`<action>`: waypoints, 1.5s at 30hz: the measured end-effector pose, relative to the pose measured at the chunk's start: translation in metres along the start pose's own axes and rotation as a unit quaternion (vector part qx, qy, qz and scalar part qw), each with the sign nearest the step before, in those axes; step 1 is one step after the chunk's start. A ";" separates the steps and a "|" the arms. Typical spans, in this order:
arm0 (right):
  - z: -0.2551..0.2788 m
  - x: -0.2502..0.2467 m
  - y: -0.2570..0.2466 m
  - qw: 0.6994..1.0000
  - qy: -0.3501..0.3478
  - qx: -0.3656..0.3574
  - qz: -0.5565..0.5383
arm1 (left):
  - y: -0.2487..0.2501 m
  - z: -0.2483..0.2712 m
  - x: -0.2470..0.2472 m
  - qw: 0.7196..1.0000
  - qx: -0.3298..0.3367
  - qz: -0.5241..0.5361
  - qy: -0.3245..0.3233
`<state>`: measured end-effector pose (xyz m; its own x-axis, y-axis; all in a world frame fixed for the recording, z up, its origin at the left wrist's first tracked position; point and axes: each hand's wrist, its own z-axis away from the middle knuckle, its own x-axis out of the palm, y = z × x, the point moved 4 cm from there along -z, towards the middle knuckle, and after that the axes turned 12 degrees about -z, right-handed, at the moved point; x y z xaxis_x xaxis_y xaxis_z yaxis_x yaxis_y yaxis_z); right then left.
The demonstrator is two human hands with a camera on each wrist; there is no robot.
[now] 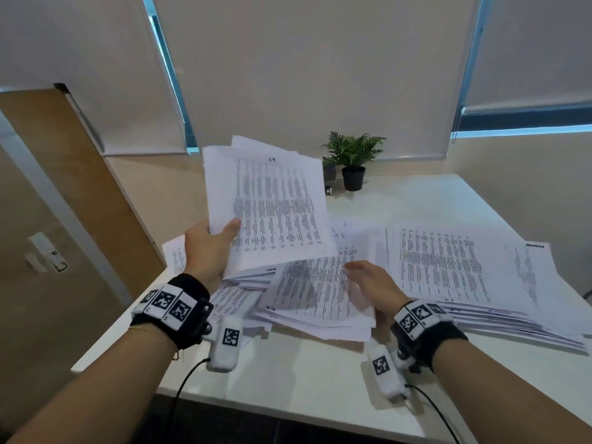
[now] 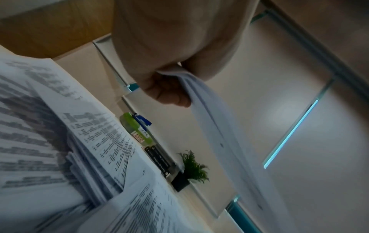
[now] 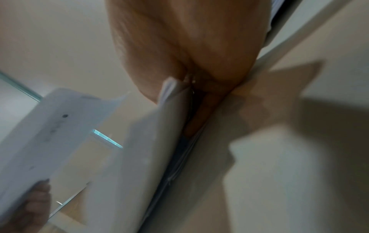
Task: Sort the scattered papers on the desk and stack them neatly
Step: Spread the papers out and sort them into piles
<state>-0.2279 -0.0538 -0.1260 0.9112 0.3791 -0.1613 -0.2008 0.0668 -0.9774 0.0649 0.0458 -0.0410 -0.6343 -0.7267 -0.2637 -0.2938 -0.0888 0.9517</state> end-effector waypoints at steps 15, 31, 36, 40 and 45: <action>0.011 -0.004 -0.002 0.996 -0.055 0.011 -0.075 | -0.040 0.040 0.078 0.887 -0.005 -0.383 -0.258; 0.026 -0.187 -0.029 0.993 0.109 -0.032 -0.022 | -0.019 0.012 0.130 0.869 -0.041 -0.446 -0.209; 0.023 -0.226 0.012 0.986 0.134 0.066 0.074 | -0.023 0.006 0.138 0.869 -0.046 -0.452 -0.194; 0.019 -0.236 0.027 0.966 0.167 0.115 0.158 | -0.022 0.002 0.133 0.898 -0.023 -0.418 -0.136; 0.018 -0.236 0.024 0.919 0.165 0.182 0.308 | -0.003 -0.005 0.116 0.946 0.018 -0.317 -0.063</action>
<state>-0.4541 -0.1249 -0.1090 0.6315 0.1507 -0.7606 -0.7676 0.2601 -0.5858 -0.0042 -0.0419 -0.0738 -0.4019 -0.4480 -0.7986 -0.6662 -0.4553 0.5906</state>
